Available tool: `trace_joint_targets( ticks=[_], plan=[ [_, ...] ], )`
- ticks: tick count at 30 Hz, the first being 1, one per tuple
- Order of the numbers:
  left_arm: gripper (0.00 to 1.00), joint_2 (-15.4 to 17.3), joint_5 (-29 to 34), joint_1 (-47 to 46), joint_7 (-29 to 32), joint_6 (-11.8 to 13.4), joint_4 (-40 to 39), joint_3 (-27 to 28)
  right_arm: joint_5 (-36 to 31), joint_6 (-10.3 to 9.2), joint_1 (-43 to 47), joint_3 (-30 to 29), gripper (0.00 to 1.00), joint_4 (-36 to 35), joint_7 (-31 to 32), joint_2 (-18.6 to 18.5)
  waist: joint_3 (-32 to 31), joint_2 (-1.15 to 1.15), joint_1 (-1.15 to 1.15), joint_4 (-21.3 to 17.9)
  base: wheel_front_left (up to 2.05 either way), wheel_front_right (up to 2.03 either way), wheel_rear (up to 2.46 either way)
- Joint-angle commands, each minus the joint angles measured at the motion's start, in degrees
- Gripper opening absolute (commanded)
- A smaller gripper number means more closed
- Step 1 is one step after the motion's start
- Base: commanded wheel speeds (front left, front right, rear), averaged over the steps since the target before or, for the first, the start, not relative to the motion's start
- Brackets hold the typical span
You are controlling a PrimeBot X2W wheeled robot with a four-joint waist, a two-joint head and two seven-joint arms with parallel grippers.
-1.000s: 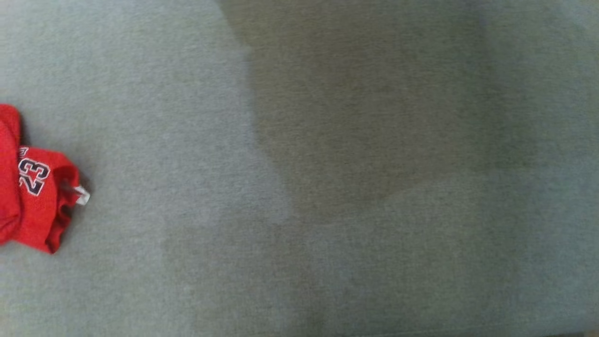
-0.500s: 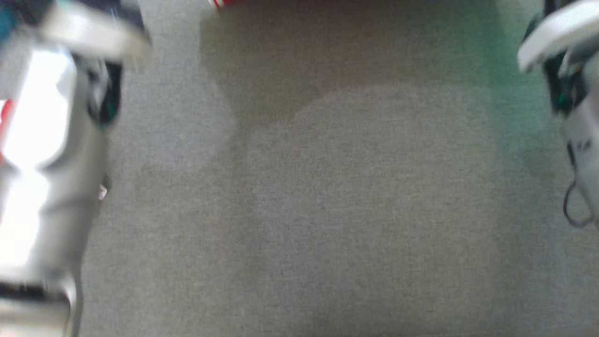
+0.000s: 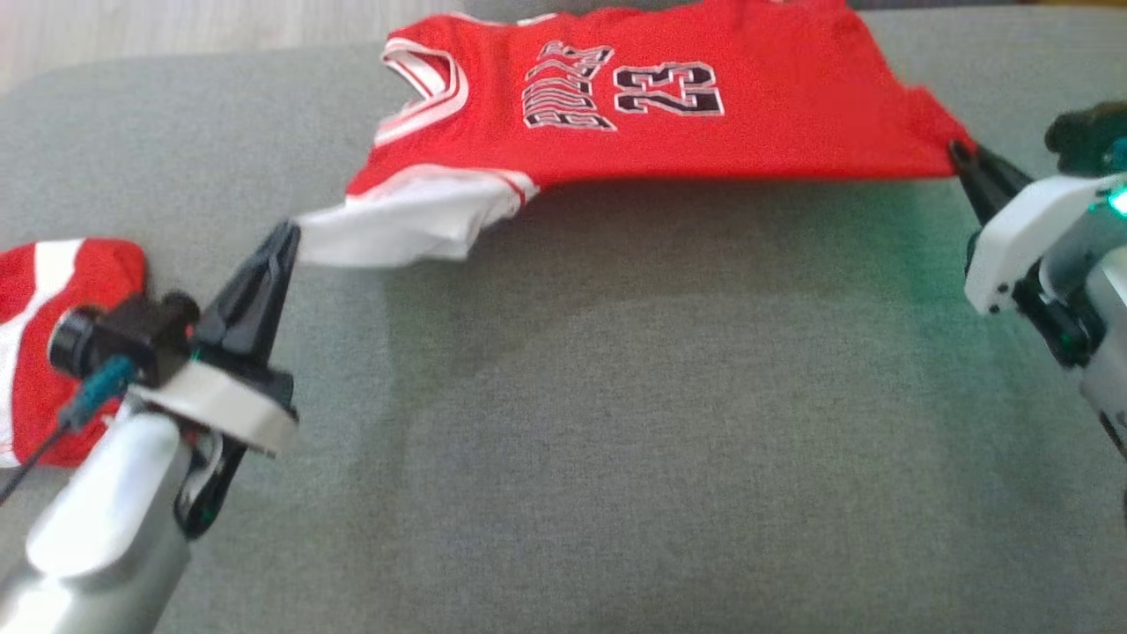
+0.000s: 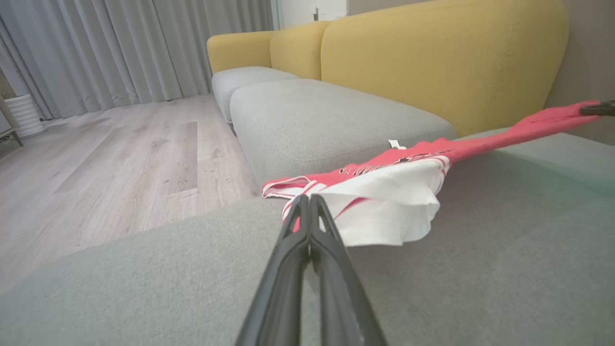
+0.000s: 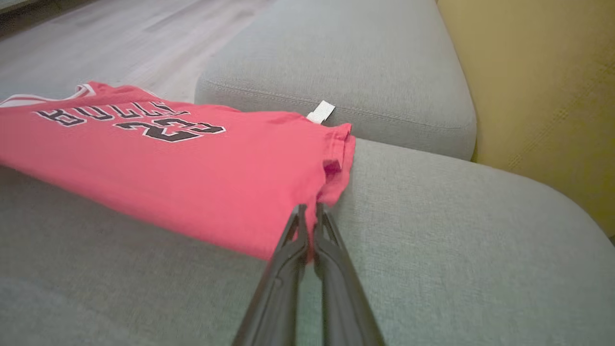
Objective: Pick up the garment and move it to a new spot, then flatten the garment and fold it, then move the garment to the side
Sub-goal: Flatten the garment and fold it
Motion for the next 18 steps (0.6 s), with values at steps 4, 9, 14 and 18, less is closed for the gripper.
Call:
trace_joint_targets(
  ticks=[4,9,14,18],
  plan=[
    [0.0,6.3,-2.0,3.0,1.9,0.1,-5.3,-0.2,4.0,0.37,2.7,4.4,0.0,-3.3,1.3,-4.8,-2.7,0.0,0.01,0.8,0.0,0.0,0.0],
    [0.0,9.7,-4.1,7.3,5.0,0.1,-10.1,-2.1,7.7,0.37,5.0,8.0,0.0,-5.1,3.6,-7.6,-5.3,0.0,0.01,1.0,0.0,0.0,0.0],
    [0.0,12.1,-6.0,10.7,7.5,0.1,-13.9,-3.0,10.8,0.37,7.0,10.5,0.0,-7.3,6.1,-9.9,-7.8,0.0,0.01,0.8,0.0,0.0,0.0],
    [0.0,14.3,-7.8,14.2,9.6,0.5,-17.9,-3.3,13.6,0.37,9.2,12.6,0.0,-9.9,8.9,-12.5,-10.2,0.0,0.01,0.5,0.0,0.0,0.0]
  ],
)
